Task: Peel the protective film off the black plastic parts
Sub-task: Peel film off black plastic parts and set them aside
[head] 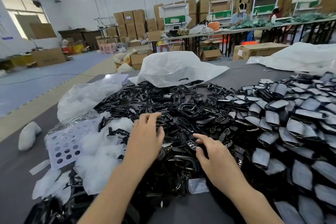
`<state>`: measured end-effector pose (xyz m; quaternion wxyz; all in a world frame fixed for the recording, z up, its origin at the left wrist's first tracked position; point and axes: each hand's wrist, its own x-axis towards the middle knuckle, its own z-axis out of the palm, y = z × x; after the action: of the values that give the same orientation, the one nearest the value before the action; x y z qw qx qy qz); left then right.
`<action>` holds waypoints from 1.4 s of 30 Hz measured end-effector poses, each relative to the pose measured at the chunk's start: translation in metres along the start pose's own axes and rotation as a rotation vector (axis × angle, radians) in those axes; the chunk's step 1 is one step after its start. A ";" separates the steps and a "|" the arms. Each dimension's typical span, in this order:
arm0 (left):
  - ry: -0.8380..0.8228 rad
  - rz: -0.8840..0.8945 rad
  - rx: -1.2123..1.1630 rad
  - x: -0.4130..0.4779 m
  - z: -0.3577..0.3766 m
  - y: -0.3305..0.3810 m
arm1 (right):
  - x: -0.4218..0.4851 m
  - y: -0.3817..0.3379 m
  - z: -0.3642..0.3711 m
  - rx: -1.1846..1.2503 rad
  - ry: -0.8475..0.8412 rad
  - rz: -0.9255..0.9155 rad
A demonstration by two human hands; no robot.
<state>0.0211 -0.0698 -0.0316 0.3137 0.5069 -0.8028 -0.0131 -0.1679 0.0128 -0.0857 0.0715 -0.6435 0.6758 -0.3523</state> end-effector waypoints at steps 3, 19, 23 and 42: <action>-0.340 -0.065 0.185 0.041 0.006 -0.017 | -0.002 0.002 0.000 0.028 0.011 -0.008; -0.126 -0.008 -0.198 0.006 -0.005 0.000 | -0.005 -0.006 -0.006 0.297 0.125 0.003; -0.183 0.039 -0.454 -0.015 0.003 0.038 | -0.003 -0.022 -0.009 0.677 0.089 0.103; -0.380 -0.186 -0.721 -0.007 -0.008 0.043 | 0.000 -0.011 -0.022 1.234 0.144 0.320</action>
<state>-0.0075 -0.0407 -0.0138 0.3147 0.4238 -0.7411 -0.4149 -0.1709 0.0218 -0.0629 0.4348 -0.3500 0.4395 -0.7038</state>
